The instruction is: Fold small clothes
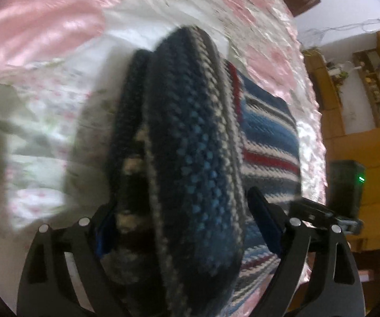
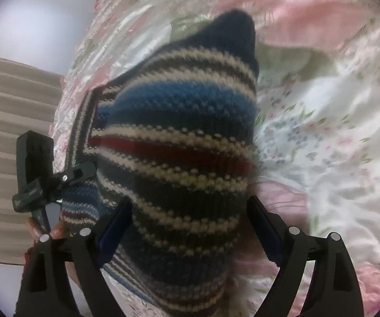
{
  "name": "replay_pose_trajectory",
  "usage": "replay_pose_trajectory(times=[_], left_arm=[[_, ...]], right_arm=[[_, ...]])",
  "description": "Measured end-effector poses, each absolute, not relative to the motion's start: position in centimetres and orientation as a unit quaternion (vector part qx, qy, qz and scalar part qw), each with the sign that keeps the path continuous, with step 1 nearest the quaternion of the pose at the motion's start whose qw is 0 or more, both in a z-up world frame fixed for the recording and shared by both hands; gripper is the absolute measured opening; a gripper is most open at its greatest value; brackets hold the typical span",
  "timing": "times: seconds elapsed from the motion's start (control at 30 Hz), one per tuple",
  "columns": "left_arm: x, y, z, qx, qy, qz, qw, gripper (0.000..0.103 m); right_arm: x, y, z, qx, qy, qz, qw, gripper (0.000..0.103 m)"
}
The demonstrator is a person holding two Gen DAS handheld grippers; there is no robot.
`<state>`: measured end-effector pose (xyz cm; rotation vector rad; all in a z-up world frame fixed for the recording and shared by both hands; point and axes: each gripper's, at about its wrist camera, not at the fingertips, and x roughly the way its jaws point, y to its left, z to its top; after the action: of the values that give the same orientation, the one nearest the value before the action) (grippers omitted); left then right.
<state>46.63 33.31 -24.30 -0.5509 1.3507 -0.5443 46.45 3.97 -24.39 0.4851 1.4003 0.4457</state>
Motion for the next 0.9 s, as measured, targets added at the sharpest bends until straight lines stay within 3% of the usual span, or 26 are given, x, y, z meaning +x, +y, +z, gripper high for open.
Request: replay_pose_trajectory(times=[0.07,0.13,0.2,0.3,0.47,0.9], left_arm=[[46.3,32.6,-24.3,-0.23,0.611,-0.255,0.714,0.083],[45.9,32.0,-24.3,-0.205,0.614,-0.259,0.717,0.069],[45.8,32.1,-24.3,-0.211,0.617,-0.268,0.709,0.049],[45.4,32.0,-23.8,-0.216,0.612,-0.269,0.712,0.042],[42.9,30.5,-21.9,-0.222,0.601,-0.282,0.714,0.037],[32.9,22.2,-15.8,-0.202,0.565,-0.318,0.734,0.037]], right_arm=[[46.4,4.1,-25.1,0.238,0.632,0.211,0.707,0.083],[46.2,4.1,-25.1,0.241,0.627,0.211,0.71,0.074],[45.7,4.3,-24.4,0.227,0.618,0.212,0.722,0.063],[45.1,4.0,-23.3,0.241,0.606,0.222,0.725,0.055],[43.2,3.0,-20.2,0.236,0.585,0.248,0.735,0.049],[33.1,-5.0,-13.7,0.192,0.571,0.265,0.753,0.049]])
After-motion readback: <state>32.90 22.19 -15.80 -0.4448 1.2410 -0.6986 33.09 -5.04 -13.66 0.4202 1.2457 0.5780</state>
